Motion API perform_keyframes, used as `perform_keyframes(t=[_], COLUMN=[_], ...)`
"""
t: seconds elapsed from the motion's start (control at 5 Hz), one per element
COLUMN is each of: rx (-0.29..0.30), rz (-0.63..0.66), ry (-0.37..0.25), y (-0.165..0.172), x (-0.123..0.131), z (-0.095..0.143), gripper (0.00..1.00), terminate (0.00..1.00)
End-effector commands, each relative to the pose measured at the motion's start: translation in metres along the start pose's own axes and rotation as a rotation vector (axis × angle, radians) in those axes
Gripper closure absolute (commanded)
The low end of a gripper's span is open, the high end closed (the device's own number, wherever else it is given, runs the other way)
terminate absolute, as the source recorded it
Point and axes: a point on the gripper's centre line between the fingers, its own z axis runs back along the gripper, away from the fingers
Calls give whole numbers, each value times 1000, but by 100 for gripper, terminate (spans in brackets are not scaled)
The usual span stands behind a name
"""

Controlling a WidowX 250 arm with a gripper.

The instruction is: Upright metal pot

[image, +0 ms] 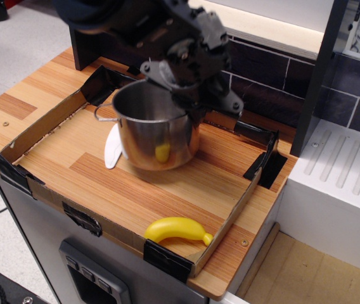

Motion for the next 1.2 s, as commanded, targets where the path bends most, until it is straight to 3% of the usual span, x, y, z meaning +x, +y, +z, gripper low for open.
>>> perform_keyframes(t=[0.0, 0.2, 0.4, 0.6, 0.8, 1.0], rx=[-64, -116, -122, -192, -202, -76], rz=[84, 165, 220, 312, 392, 359], ry=[-24, -14, 93, 270, 211, 230], y=[-1, -1, 2, 11, 33, 49], x=[9, 13, 20, 30, 57, 71], z=[1, 9, 19, 33, 73, 90], gripper=[0, 0, 0, 0, 0, 0], terminate=[0, 0, 0, 0, 0, 0])
